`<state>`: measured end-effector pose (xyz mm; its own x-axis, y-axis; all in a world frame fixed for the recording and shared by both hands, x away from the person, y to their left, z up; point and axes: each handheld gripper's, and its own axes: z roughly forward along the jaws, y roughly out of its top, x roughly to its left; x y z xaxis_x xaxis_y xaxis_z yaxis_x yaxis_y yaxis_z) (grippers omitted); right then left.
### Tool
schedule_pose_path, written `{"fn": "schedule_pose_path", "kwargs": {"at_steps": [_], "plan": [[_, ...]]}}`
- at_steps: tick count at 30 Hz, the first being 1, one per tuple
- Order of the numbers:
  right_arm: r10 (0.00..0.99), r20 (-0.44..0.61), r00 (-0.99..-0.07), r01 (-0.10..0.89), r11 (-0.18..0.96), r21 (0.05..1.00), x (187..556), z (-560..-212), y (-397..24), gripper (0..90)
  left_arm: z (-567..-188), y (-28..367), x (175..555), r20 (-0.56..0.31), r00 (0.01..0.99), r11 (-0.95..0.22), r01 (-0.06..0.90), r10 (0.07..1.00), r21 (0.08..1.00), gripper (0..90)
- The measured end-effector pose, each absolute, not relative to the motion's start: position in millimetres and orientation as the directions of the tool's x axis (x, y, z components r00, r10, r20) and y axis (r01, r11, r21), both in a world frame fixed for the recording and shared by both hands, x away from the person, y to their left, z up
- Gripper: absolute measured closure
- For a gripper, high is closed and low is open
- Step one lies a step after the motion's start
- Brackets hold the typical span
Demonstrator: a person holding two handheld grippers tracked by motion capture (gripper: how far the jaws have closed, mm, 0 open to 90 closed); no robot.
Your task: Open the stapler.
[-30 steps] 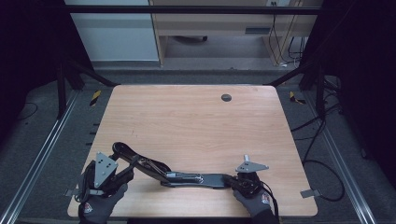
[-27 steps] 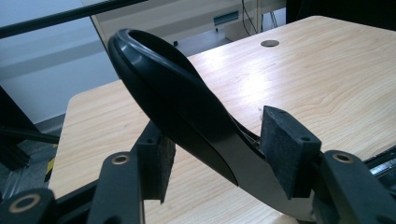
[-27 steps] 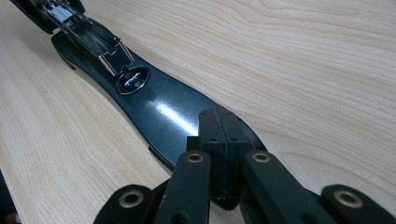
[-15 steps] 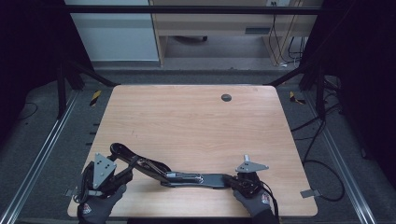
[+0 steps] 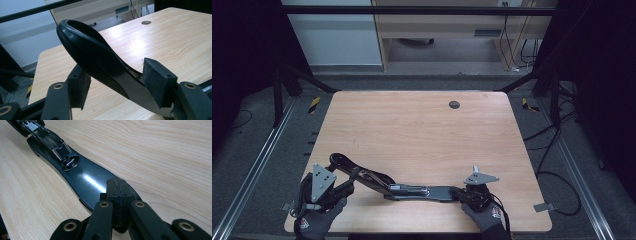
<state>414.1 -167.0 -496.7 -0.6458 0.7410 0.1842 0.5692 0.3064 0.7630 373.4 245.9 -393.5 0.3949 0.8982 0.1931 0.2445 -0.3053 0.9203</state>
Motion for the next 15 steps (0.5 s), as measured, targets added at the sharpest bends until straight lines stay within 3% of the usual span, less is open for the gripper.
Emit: {"fn": "schedule_pose_path", "kwargs": {"at_steps": [15], "plan": [[0.742, 0.177, -0.647, 0.567, 0.312, 0.763, 413.6, -495.2, -168.4, 83.9, -392.1, 248.0, 369.5, 0.195, 0.426, -0.32, 0.244, 0.883, 0.916, 32.7]]}}
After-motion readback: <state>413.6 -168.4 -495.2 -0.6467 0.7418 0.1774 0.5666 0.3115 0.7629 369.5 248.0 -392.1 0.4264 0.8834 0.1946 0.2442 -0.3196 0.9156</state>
